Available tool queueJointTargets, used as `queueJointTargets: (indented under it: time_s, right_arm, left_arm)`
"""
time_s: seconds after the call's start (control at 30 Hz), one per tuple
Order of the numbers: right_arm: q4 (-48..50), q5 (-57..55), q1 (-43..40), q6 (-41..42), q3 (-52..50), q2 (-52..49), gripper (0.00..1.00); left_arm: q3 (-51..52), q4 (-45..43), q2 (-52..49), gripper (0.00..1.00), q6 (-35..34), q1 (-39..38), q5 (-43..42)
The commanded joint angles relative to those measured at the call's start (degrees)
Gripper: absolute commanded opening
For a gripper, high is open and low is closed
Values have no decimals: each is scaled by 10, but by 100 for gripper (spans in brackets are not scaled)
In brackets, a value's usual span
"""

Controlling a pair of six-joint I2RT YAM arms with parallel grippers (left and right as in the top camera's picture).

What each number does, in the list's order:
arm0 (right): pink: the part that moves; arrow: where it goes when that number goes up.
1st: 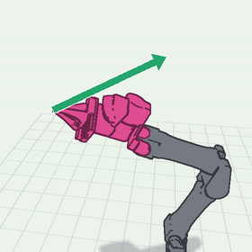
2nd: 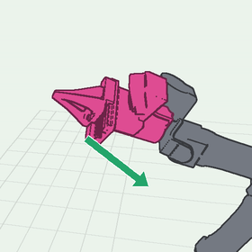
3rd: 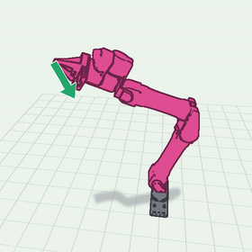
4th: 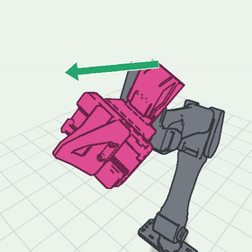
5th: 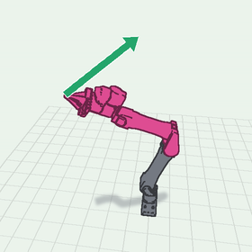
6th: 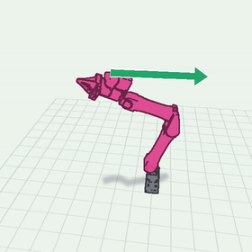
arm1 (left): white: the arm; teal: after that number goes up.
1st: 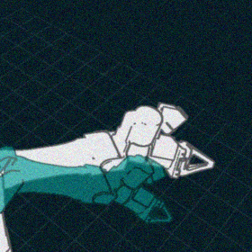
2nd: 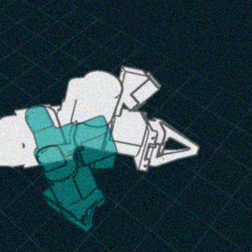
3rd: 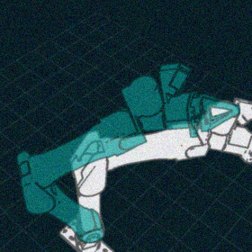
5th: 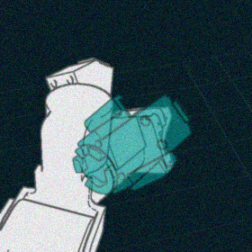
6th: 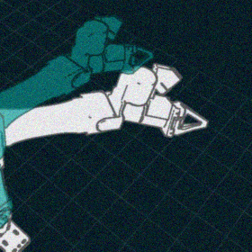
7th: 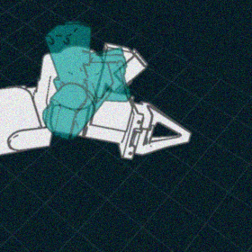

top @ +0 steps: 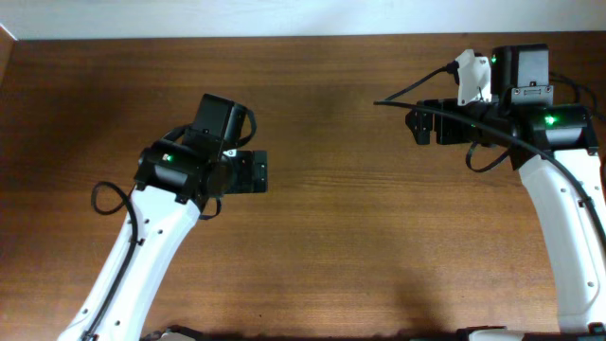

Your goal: Untangle cables

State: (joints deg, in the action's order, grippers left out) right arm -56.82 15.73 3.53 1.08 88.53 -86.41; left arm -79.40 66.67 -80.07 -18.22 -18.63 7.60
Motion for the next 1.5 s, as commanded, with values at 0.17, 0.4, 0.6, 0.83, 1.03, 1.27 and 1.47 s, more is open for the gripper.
queueJointTargets:
  time_s: [0.17,0.4,0.6,0.83,1.03,1.27,1.47]
  right_arm:
    - [0,1,2,-2,-1,4,99]
    - [0,1,2,-2,-1,4,99]
    - [0,1,2,-2,-1,4,99]
    - [0,1,2,-2,-1,4,99]
    - [0,1,2,-2,-1,4,99]
    - [0,1,2,-2,-1,4,99]
    - [0,1,2,-2,-1,4,99]
  left_arm:
    - [249,-151,213,99,3,-30,17]
    - [438,-335,389,99,47,29,-38]
    - [624,-578,587,99,76,72,-52]
    - [789,-731,761,99,76,138,-48]
    - [789,-640,798,99,192,174,-31]
    - [789,-619,798,99,213,173,-52]
    - [789,-619,798,99,213,174,-52]
